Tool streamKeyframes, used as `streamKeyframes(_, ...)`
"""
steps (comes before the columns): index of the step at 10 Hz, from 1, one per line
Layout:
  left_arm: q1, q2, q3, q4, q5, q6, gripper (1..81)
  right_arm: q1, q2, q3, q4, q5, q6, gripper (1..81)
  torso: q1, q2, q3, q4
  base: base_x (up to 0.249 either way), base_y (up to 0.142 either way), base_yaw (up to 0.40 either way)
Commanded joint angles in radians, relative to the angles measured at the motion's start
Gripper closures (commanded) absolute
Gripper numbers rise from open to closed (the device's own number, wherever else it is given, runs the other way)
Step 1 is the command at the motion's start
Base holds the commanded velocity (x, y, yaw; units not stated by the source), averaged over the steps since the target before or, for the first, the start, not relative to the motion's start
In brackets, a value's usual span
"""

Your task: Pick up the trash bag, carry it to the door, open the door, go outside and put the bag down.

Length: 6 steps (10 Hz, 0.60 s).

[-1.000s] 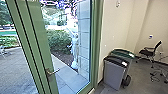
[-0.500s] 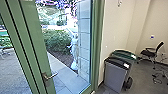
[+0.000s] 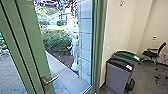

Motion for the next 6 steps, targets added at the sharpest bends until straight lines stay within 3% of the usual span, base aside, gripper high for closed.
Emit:
streamKeyframes(1,-0.057,-0.001,-0.001,0.004,0.066,0.002,81.1,0.029,0.010,0.007,-0.009,-0.056,-0.003,1.0,0.000,0.000,0.000,0.000,0.103,0.077,0.000)
streamKeyframes(3,-0.057,-0.001,-0.001,0.004,0.067,0.002,81.1,0.029,0.010,0.007,-0.009,-0.057,-0.003,1.0,-0.001,0.000,0.000,0.000,0.102,0.077,0.000)
streamKeyframes(6,-0.057,-0.001,-0.001,0.004,0.067,0.002,81.1,0.029,0.010,0.006,-0.009,-0.057,-0.003,1.0,0.000,0.000,0.000,0.000,0.101,0.000,0.000)
